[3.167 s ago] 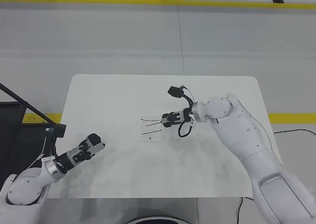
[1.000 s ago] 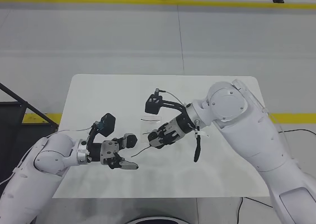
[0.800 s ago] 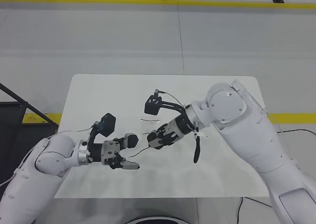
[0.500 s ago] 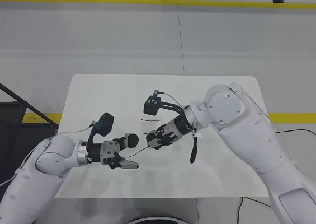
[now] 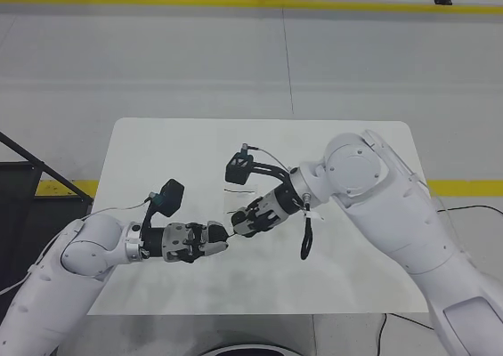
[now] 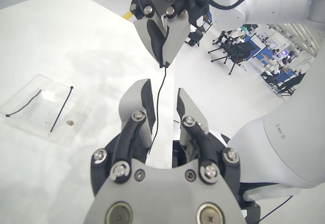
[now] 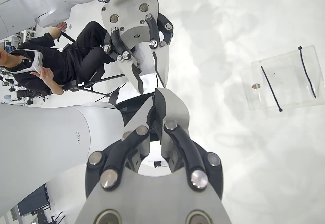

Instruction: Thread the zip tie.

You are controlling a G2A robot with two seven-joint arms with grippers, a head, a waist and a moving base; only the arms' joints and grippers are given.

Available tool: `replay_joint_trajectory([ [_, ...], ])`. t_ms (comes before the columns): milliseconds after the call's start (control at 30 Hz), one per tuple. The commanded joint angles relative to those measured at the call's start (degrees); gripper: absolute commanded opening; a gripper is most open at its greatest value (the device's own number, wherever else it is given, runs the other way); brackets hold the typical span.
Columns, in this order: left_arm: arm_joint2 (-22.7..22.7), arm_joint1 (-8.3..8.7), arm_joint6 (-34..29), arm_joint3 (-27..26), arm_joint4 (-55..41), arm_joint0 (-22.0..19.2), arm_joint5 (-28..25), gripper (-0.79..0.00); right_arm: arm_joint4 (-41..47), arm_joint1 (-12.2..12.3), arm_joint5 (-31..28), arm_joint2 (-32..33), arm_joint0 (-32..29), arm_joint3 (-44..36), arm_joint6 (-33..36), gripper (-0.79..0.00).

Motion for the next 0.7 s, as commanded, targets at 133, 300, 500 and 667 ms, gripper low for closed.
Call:
replay_joint_trajectory([
  [133, 0.3, 0.12, 1.1, 0.0, 0.7, 0.0, -0.3, -0.61, -0.1, 0.0, 0.0, -0.5, 0.3, 0.3, -0.1, -0.785],
  [300, 0.8, 0.21, 1.7, -0.2, 1.2, 0.0, -0.5, -0.634, 0.0, -0.1, 0.1, -0.9, 0.5, 0.2, -0.1, -0.785],
  [500, 1.2, 0.33, 2.5, 0.0, 1.6, -0.2, -0.2, -0.548, 0.0, -0.2, 0.2, -1.5, 0.8, 0.3, -0.2, -0.785],
  [667, 1.4, 0.41, 3.2, 0.2, 1.7, -0.4, 0.2, -0.554, 0.1, -0.2, 0.1, -1.8, 1.1, 0.4, -0.3, -0.785],
])
